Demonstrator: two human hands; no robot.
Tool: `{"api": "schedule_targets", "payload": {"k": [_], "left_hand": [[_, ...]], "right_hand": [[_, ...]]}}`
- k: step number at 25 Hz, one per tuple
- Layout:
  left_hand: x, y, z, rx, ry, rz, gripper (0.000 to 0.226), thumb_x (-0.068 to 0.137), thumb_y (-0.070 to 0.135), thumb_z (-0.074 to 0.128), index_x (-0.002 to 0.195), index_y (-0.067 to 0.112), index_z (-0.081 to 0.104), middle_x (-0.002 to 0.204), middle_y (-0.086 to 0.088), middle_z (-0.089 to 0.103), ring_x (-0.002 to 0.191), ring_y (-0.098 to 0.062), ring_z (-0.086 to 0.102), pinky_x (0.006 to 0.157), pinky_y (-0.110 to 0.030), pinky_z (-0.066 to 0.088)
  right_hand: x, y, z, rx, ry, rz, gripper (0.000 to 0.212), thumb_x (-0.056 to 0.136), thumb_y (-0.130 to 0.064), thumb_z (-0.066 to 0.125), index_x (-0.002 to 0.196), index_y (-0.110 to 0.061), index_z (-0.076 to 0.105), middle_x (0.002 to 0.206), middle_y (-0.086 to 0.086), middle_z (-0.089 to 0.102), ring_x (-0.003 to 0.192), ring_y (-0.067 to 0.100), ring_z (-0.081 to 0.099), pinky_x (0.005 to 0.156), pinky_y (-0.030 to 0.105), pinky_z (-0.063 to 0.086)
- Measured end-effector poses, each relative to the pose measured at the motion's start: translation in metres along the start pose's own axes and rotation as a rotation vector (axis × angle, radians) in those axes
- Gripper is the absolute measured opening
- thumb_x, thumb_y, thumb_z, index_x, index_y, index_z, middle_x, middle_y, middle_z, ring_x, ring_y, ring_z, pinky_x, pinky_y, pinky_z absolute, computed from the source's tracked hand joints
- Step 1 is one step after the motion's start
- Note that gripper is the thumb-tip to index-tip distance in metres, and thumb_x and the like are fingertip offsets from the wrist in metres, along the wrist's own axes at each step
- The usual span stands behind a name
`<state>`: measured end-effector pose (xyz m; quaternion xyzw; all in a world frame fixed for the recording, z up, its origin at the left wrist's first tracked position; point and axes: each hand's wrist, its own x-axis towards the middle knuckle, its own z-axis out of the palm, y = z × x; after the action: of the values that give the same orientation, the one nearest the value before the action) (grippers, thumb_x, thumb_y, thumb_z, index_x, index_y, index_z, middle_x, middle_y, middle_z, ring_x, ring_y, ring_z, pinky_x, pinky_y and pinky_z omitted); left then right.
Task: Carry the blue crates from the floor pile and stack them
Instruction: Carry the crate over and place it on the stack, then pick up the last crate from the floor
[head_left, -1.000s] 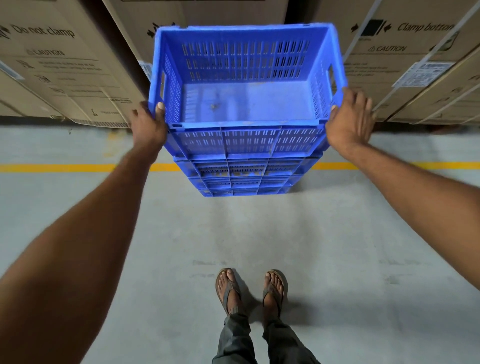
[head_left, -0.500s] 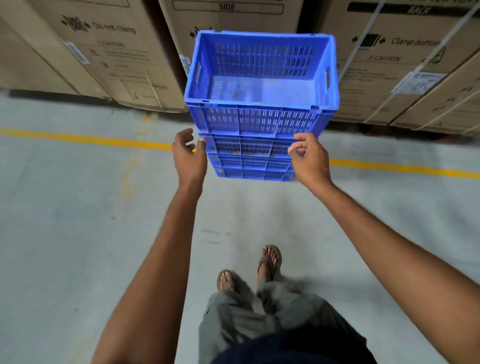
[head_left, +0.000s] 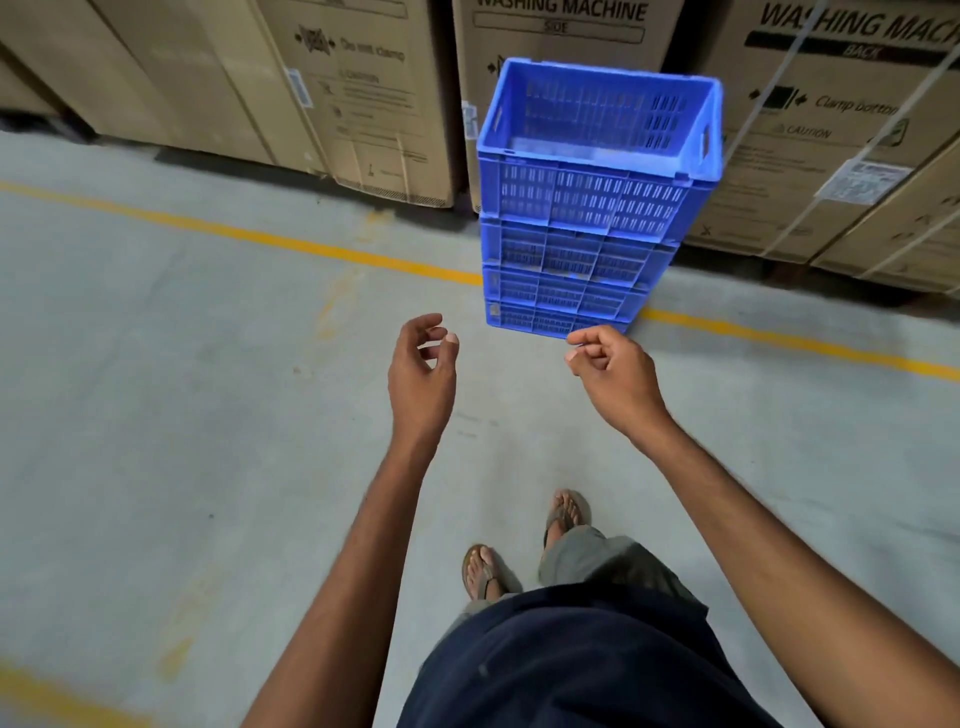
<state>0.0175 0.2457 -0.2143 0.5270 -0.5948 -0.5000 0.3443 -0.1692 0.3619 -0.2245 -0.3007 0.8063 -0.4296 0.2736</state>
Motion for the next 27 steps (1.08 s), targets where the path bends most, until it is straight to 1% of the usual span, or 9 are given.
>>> {"api": "schedule_targets", "payload": {"k": [2,5,7,9,11,15,19,22,27], "left_hand": [[-0.04,-0.006,-0.026,0.004,0.031,0.014,0.025,0.097,0.024,0.06,0.122,0.024,0.062,0.105,0.009,0.068,0.085,0.002,0.061,0.074,-0.017,0.048],[-0.098,-0.016,-0.052,0.033,0.069,0.024,0.025,0.097,0.027,0.062,0.122,0.028,0.061,0.108,0.01,0.067,0.093,-0.001,0.064,0.073,-0.019,0.048],[-0.143,-0.024,-0.069,0.043,0.129,0.024,0.025,0.096,0.03,0.063,0.121,0.031,0.06,0.109,0.012,0.067,0.097,-0.003,0.065,0.072,-0.021,0.049],[-0.189,-0.037,-0.086,0.059,0.206,-0.014,0.025,0.096,0.032,0.063,0.121,0.032,0.06,0.11,0.013,0.067,0.098,-0.003,0.065,0.073,-0.023,0.05],[-0.24,-0.05,-0.107,0.06,0.278,-0.051,0.025,0.096,0.032,0.064,0.121,0.032,0.06,0.109,0.014,0.067,0.097,-0.002,0.065,0.072,-0.024,0.051],[-0.335,-0.078,-0.15,0.0,0.405,-0.152,0.023,0.096,0.026,0.066,0.118,0.029,0.063,0.104,0.012,0.068,0.088,0.0,0.064,0.067,-0.012,0.046],[-0.417,-0.103,-0.207,-0.085,0.592,-0.225,0.021,0.096,0.021,0.066,0.116,0.027,0.064,0.102,0.008,0.069,0.078,0.003,0.062,0.065,-0.01,0.045],[-0.474,-0.125,-0.263,-0.117,0.723,-0.241,0.021,0.096,0.021,0.065,0.116,0.026,0.064,0.102,0.008,0.069,0.076,0.004,0.061,0.063,-0.01,0.044],[-0.581,-0.169,-0.372,-0.099,0.882,-0.291,0.02,0.097,0.025,0.065,0.116,0.03,0.064,0.1,0.013,0.069,0.081,0.001,0.063,0.065,-0.012,0.048]], "right_hand": [[-0.04,-0.003,0.007,-0.021,-0.036,-0.033,0.015,0.091,-0.021,0.067,0.105,-0.026,0.07,0.09,-0.008,0.07,0.083,0.007,0.068,0.078,0.022,0.052],[-0.091,-0.007,0.019,-0.066,-0.118,-0.126,0.015,0.091,-0.021,0.068,0.105,-0.026,0.07,0.089,-0.01,0.069,0.082,0.001,0.065,0.076,0.015,0.049],[-0.128,-0.006,0.027,-0.123,-0.198,-0.229,0.016,0.092,-0.022,0.067,0.107,-0.026,0.069,0.089,-0.012,0.069,0.084,0.001,0.064,0.075,0.014,0.047],[-0.163,0.0,0.036,-0.136,-0.279,-0.285,0.017,0.092,-0.022,0.067,0.108,-0.026,0.068,0.09,-0.013,0.069,0.086,0.003,0.063,0.076,0.015,0.047],[-0.203,0.006,0.046,-0.143,-0.374,-0.327,0.017,0.092,-0.023,0.067,0.109,-0.026,0.068,0.089,-0.014,0.069,0.086,0.003,0.063,0.074,0.015,0.047],[-0.281,0.013,0.068,-0.12,-0.513,-0.362,0.016,0.091,-0.022,0.069,0.106,-0.026,0.069,0.086,-0.012,0.07,0.082,0.005,0.065,0.076,0.022,0.051],[-0.371,0.005,0.094,-0.135,-0.697,-0.423,0.013,0.09,-0.022,0.07,0.103,-0.026,0.07,0.084,-0.01,0.07,0.078,0.006,0.065,0.075,0.024,0.053],[-0.442,0.0,0.125,-0.18,-0.844,-0.514,0.013,0.091,-0.027,0.069,0.104,-0.029,0.069,0.085,-0.013,0.07,0.08,0.006,0.065,0.072,0.021,0.052],[-0.569,-0.012,0.204,-0.178,-1.008,-0.533,0.011,0.092,-0.027,0.069,0.102,-0.031,0.069,0.085,-0.013,0.069,0.079,0.005,0.064,0.066,0.013,0.045]]}}
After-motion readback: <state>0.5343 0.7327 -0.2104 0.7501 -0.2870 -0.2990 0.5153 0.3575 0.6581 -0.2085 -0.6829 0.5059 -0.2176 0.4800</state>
